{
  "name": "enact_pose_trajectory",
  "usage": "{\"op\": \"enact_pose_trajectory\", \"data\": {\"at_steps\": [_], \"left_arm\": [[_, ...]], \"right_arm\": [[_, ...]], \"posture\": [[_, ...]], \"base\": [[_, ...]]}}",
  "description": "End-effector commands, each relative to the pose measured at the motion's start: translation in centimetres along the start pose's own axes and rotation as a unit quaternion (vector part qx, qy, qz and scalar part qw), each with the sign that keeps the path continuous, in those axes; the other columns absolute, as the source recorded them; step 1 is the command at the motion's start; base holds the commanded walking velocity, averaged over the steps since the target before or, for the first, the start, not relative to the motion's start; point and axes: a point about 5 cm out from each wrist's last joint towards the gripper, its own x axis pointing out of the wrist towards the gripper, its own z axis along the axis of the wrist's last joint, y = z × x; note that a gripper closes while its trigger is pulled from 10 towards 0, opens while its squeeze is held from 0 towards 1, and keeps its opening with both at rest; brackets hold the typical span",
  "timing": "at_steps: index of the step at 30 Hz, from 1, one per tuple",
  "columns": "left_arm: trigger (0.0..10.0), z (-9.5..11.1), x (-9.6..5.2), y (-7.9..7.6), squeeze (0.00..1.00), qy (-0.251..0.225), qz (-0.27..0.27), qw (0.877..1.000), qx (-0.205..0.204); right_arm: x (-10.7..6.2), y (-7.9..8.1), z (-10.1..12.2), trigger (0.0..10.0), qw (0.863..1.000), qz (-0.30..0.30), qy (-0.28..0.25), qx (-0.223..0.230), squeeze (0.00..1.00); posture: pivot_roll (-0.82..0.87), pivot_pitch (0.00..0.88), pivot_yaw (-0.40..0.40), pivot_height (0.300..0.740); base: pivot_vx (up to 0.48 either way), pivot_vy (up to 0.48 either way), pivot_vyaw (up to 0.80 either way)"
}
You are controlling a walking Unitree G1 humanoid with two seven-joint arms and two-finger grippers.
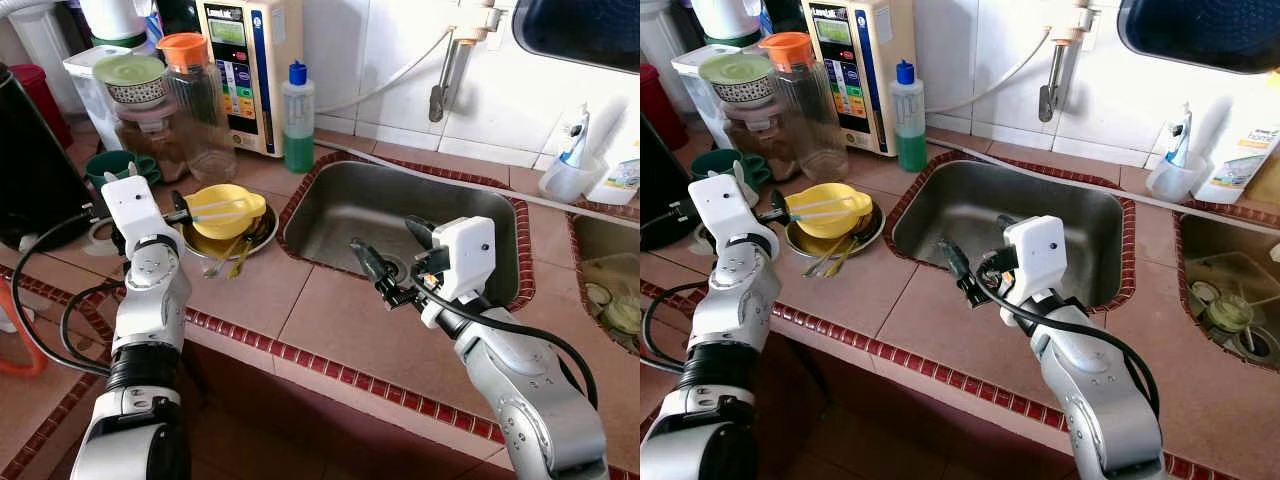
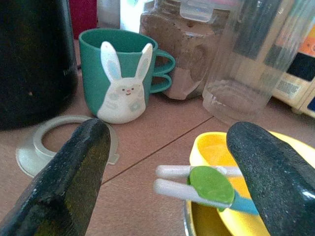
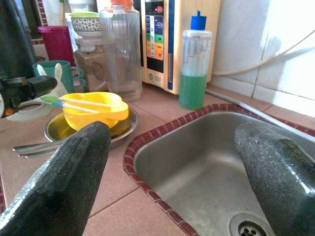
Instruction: Kitchen organization
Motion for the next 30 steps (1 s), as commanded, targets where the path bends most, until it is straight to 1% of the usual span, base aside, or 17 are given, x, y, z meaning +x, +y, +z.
{"op": "enact_pose_trajectory", "data": {"at_steps": [1, 3, 6, 8, 10, 12, 13, 15, 16, 17, 19, 24, 26, 27, 28, 29, 30], "left_arm": [[10.0, 0.3, 0.5, -0.3, 0.00, 0.010, -0.005, 1.000, -0.017], [10.0, 0.0, 0.7, -0.2, 0.00, 0.023, -0.002, 0.999, -0.033], [10.0, 0.3, 1.0, -0.4, 0.00, 0.021, -0.005, 0.999, -0.045], [10.0, 0.6, 1.3, -0.7, 0.00, 0.019, -0.007, 0.998, -0.060], [10.0, 0.7, 1.3, -0.6, 0.00, 0.019, -0.005, 0.998, -0.060], [10.0, 0.7, 1.5, -0.8, 0.00, 0.024, -0.006, 0.997, -0.074], [10.0, 0.7, 1.6, -0.9, 0.00, 0.025, -0.014, 0.996, -0.088], [10.0, 0.7, 1.6, -1.0, 0.00, 0.022, -0.018, 0.995, -0.094], [10.0, 0.9, 1.7, -1.1, 0.00, 0.016, -0.030, 0.994, -0.105], [10.0, 0.9, 1.7, -1.1, 0.00, 0.016, -0.030, 0.994, -0.105], [10.0, 0.8, 1.7, -1.2, 0.00, 0.020, -0.030, 0.991, -0.125], [10.0, 0.6, 1.8, -1.2, 0.00, 0.037, -0.019, 0.987, -0.153], [10.0, 0.7, 1.9, -1.2, 0.00, 0.035, -0.021, 0.986, -0.159], [9.8, 0.7, 1.9, -1.2, 0.00, 0.034, -0.022, 0.986, -0.161], [8.9, 0.8, 1.9, -1.3, 0.00, 0.033, -0.025, 0.986, -0.163], [8.9, 0.8, 1.9, -1.3, 0.00, 0.033, -0.025, 0.986, -0.163], [3.9, 0.8, 1.9, -1.3, 0.00, 0.032, -0.025, 0.985, -0.166]], "right_arm": [[0.0, 0.2, 0.5, 10.0, 1.000, 0.003, -0.010, -0.007, 0.00], [0.0, 0.2, 0.5, 10.0, 1.000, 0.005, -0.010, -0.007, 0.00], [-0.1, 0.4, 0.5, 10.0, 1.000, 0.015, -0.008, -0.003, 0.00], [-0.3, 1.0, 0.3, 10.0, 0.999, 0.046, 0.001, 0.011, 0.00], [-0.4, 1.2, 0.2, 10.0, 0.998, 0.055, 0.006, 0.014, 0.00], [-0.6, 1.7, 0.0, 10.0, 0.997, 0.071, 0.010, 0.013, 0.00], [-0.6, 1.8, 0.0, 10.0, 0.997, 0.072, 0.010, 0.013, 0.00], [-0.7, 1.9, 0.0, 10.0, 0.997, 0.074, 0.010, 0.014, 0.00], [-0.7, 1.9, 0.0, 10.0, 0.997, 0.076, 0.011, 0.014, 0.00], [-0.7, 1.9, 0.0, 10.0, 0.997, 0.076, 0.011, 0.014, 0.00], [-0.8, 2.0, -0.1, 10.0, 0.997, 0.078, 0.013, 0.015, 0.00], [-0.9, 2.0, 0.0, 10.0, 0.997, 0.080, 0.014, 0.015, 0.00], [-0.8, 2.0, 0.0, 10.0, 0.997, 0.081, 0.013, 0.014, 0.00], [-0.8, 2.0, 0.0, 10.0, 0.997, 0.081, 0.013, 0.013, 0.00], [-0.8, 2.0, 0.0, 10.0, 0.997, 0.081, 0.013, 0.013, 0.00], [-0.8, 2.0, 0.0, 10.0, 0.997, 0.081, 0.013, 0.013, 0.00], [-0.8, 2.0, 0.0, 10.0, 0.997, 0.080, 0.013, 0.013, 0.00]], "posture": [[0.07, 0.000, 0.018, 0.740], [0.06, 0.000, 0.018, 0.740], [0.06, 0.000, 0.020, 0.740], [0.06, 0.000, 0.020, 0.740], [0.06, 0.000, 0.022, 0.740], [0.06, 0.000, 0.020, 0.740], [0.05, 0.000, 0.021, 0.740], [0.05, 0.000, 0.021, 0.740], [0.05, 0.000, 0.022, 0.740], [0.05, 0.000, 0.022, 0.740], [0.05, 0.000, 0.021, 0.740], [0.05, 0.000, 0.020, 0.740], [0.05, 0.000, 0.021, 0.740], [0.05, 0.000, 0.021, 0.740], [0.05, 0.000, 0.022, 0.740], [0.05, 0.000, 0.022, 0.740], [0.05, 0.000, 0.023, 0.740]], "base": [[0.000, 0.000, 0.00], [0.000, 0.000, 0.00], [0.000, 0.000, 0.00], [0.000, 0.000, 0.00], [0.000, 0.000, 0.00], [0.000, 0.000, 0.00], [0.000, 0.000, 0.00], [0.000, 0.000, 0.00], [0.000, 0.000, 0.00], [0.000, 0.000, 0.00], [0.000, 0.000, 0.00], [0.000, 0.000, 0.00], [0.000, 0.000, 0.00], [0.000, 0.000, 0.00], [0.000, 0.000, 0.00], [0.000, 0.000, 0.00], [0.000, 0.000, 0.00]]}}
